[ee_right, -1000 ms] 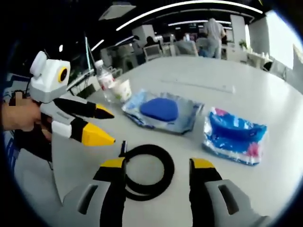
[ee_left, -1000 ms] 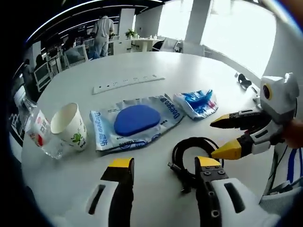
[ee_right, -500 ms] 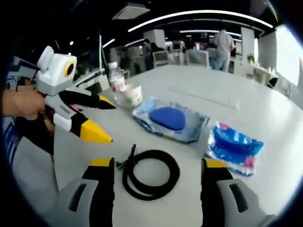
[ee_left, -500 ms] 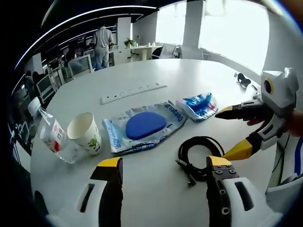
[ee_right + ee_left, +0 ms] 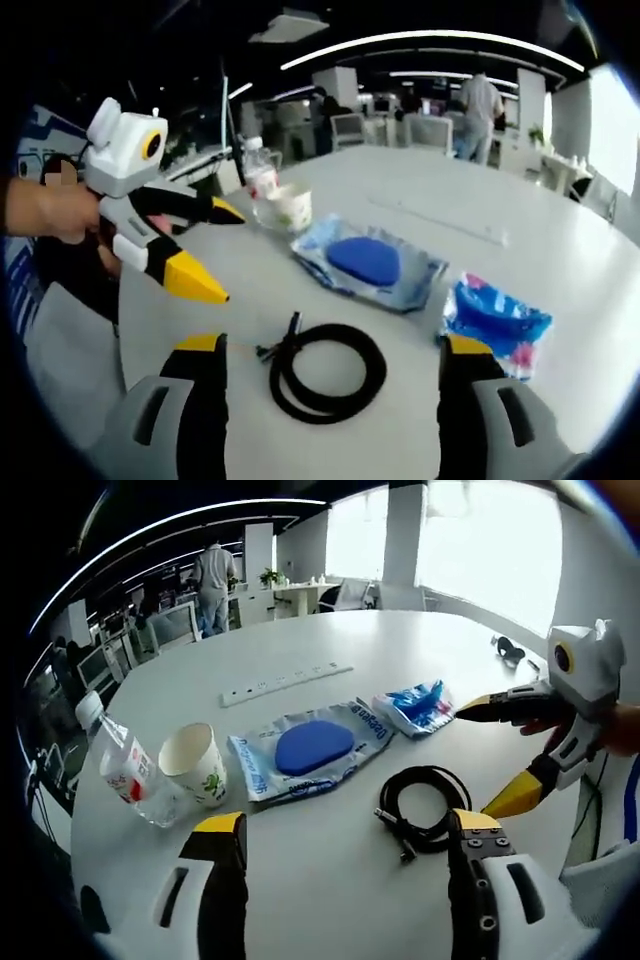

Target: Arrange the tabletop items into an orderly group along one side of the table until the central work area is clear of visible clutter.

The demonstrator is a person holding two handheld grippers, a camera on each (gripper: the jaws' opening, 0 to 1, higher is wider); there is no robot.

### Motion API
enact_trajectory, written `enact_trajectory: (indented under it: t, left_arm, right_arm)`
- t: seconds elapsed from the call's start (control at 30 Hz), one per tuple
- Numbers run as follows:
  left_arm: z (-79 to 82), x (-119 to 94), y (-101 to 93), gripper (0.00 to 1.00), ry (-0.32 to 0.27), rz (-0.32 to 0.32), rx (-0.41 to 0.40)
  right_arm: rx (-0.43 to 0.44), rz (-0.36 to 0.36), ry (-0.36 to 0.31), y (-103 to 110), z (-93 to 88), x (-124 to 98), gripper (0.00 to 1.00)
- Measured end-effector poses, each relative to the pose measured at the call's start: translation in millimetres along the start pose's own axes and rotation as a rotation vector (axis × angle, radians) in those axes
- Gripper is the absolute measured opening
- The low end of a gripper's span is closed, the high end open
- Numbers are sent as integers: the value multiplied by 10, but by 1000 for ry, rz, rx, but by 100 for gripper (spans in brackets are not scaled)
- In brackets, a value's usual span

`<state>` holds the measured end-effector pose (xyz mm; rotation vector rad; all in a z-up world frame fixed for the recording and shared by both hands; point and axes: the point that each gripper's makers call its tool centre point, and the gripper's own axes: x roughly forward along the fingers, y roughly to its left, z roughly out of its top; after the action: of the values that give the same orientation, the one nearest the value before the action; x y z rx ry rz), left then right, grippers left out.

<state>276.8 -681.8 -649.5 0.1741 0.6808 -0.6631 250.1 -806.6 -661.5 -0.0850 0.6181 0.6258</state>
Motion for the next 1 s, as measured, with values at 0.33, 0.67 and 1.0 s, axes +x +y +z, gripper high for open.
enact_trajectory:
  t: [0.33,0.67,1.0]
  left_arm:
    - [3,-113,22,96,-31,-10,33]
    - [-91,-200,65,98,-15,0,27]
    - [-79,-345,182,98,-46,23,46]
  right_arm:
    - [-13,3,-12,9,72,-61,92]
    - [-20,6,-23,17,106,-122,95]
    - [-33,-26,-46,-57,173,-221,92]
